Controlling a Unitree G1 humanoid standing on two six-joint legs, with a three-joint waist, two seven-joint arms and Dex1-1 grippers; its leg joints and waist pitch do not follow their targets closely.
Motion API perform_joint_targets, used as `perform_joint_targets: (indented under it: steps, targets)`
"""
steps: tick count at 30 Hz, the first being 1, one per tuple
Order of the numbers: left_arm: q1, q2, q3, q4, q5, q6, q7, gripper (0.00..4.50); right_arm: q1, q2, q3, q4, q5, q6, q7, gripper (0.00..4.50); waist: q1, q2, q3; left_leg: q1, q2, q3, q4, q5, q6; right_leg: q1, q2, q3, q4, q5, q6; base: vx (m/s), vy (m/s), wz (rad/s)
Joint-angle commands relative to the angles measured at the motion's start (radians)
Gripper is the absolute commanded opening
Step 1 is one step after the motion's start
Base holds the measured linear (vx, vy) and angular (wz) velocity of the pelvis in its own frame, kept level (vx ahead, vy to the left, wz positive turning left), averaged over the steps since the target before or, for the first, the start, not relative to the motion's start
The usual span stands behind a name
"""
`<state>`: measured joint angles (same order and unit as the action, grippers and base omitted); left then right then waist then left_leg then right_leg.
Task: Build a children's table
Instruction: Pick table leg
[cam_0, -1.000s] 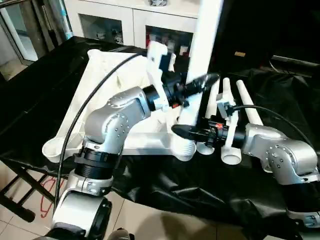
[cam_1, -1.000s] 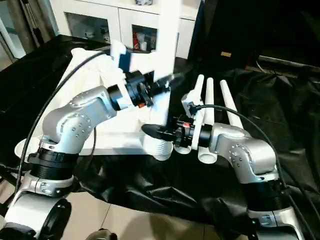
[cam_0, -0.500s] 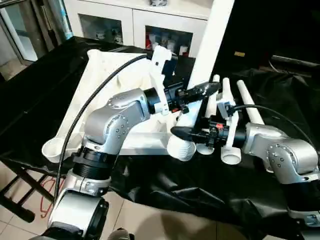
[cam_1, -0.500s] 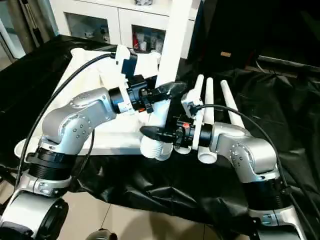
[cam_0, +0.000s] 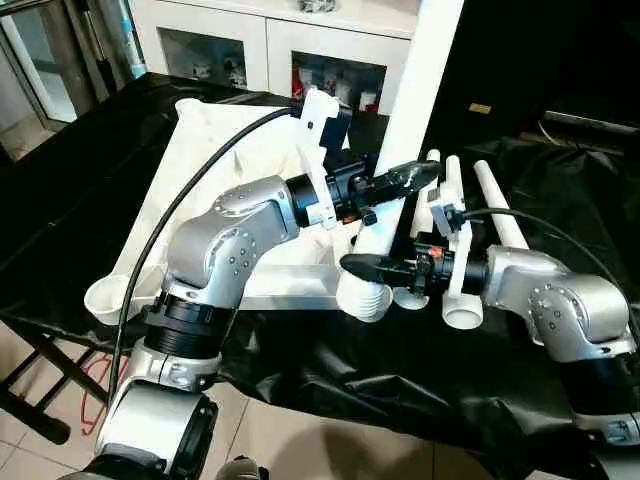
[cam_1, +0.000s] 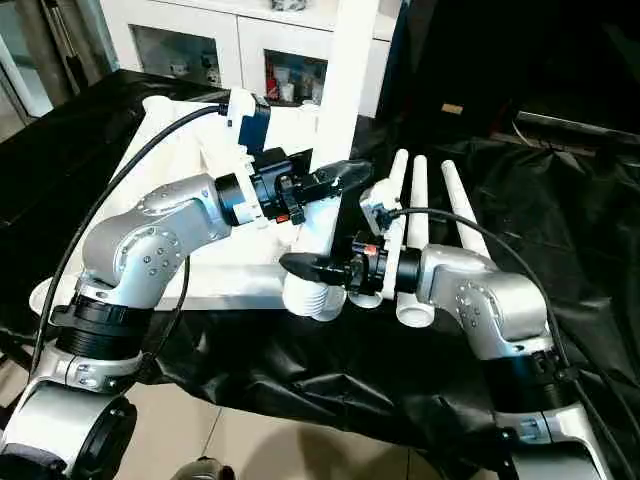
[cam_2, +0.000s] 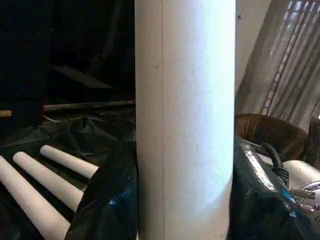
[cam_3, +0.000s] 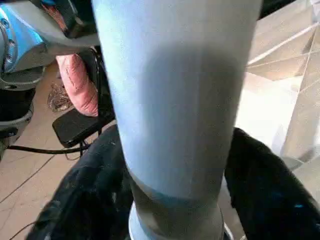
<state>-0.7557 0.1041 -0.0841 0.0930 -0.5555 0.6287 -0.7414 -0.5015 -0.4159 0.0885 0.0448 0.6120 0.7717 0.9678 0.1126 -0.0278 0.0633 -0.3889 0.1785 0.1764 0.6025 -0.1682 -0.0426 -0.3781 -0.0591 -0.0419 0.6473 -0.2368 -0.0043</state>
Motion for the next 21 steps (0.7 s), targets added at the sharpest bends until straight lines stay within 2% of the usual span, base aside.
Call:
perform_joint_targets:
  steps: [1, 3, 8, 12, 13, 14, 15, 21]
  targets:
    - [-0.027, -0.004, 0.009, -0.001, -0.009, -0.001, -0.009, 1.84, -0.01, -0.004, 0.002, 0.001, -0.011, -0.006, 0.004, 2.64, 0.001, 0.0, -0.08, 0.021, 0.048, -0.015, -0.053, -0.06, 0.033, 0.055, -0.079, 0.043, -0.066, 0.113, -0.26, 0.0, 0.0, 0.0]
    - [-0.03, -0.007, 0.011, 0.005, -0.008, -0.003, -0.007, 1.84, -0.011, -0.004, 0.005, 0.003, -0.011, -0.006, 0.008, 2.34, 0.001, -0.001, -0.08, 0.022, 0.048, -0.015, -0.053, -0.06, 0.032, 0.055, -0.079, 0.043, -0.066, 0.113, -0.261, 0.0, 0.0, 0.0]
    - [-0.034, -0.01, 0.016, 0.013, -0.007, -0.006, -0.001, 1.84, -0.012, -0.007, 0.012, 0.007, -0.015, -0.006, 0.013, 1.97, 0.001, -0.001, -0.08, 0.021, 0.048, -0.015, -0.054, -0.058, 0.033, 0.055, -0.079, 0.043, -0.067, 0.106, -0.258, 0.0, 0.0, 0.0]
    - [-0.037, -0.012, 0.022, 0.018, -0.007, -0.01, 0.004, 1.84, -0.01, -0.012, 0.022, 0.009, -0.026, -0.01, 0.018, 1.9, 0.001, -0.002, -0.08, 0.021, 0.048, -0.015, -0.053, -0.06, 0.032, 0.055, -0.08, 0.043, -0.067, 0.106, -0.258, 0.0, 0.0, 0.0]
    - [-0.038, -0.012, 0.022, 0.018, -0.007, -0.01, 0.004, 1.84, -0.01, -0.013, 0.024, 0.01, -0.032, -0.014, 0.016, 2.24, 0.001, -0.001, -0.08, 0.021, 0.049, -0.016, -0.054, -0.06, 0.032, 0.054, -0.08, 0.043, -0.067, 0.106, -0.258, 0.0, 0.0, 0.0]
    - [-0.038, -0.012, 0.023, 0.019, -0.007, -0.01, 0.003, 1.84, -0.01, -0.014, 0.027, 0.012, -0.038, -0.018, 0.014, 2.24, 0.0, -0.001, -0.079, 0.021, 0.048, -0.015, -0.054, -0.062, 0.032, 0.054, -0.079, 0.043, -0.068, 0.103, -0.258, 0.0, 0.0, 0.0]
    - [-0.039, -0.013, 0.024, 0.02, -0.008, -0.01, 0.003, 1.84, -0.01, -0.014, 0.027, 0.015, -0.039, -0.018, 0.011, 2.59, 0.001, -0.001, -0.08, 0.021, 0.048, -0.015, -0.054, -0.063, 0.031, 0.055, -0.08, 0.043, -0.068, 0.103, -0.258, 0.0, 0.0, 0.0]
    - [-0.041, -0.012, 0.024, 0.022, -0.007, -0.011, -0.002, 1.84, -0.015, -0.005, 0.02, 0.02, -0.046, -0.02, 0.005, 2.85, 0.0, 0.002, -0.08, 0.022, 0.048, -0.016, -0.054, -0.067, 0.03, 0.054, -0.079, 0.043, -0.067, 0.106, -0.262, 0.0, 0.0, 0.0]
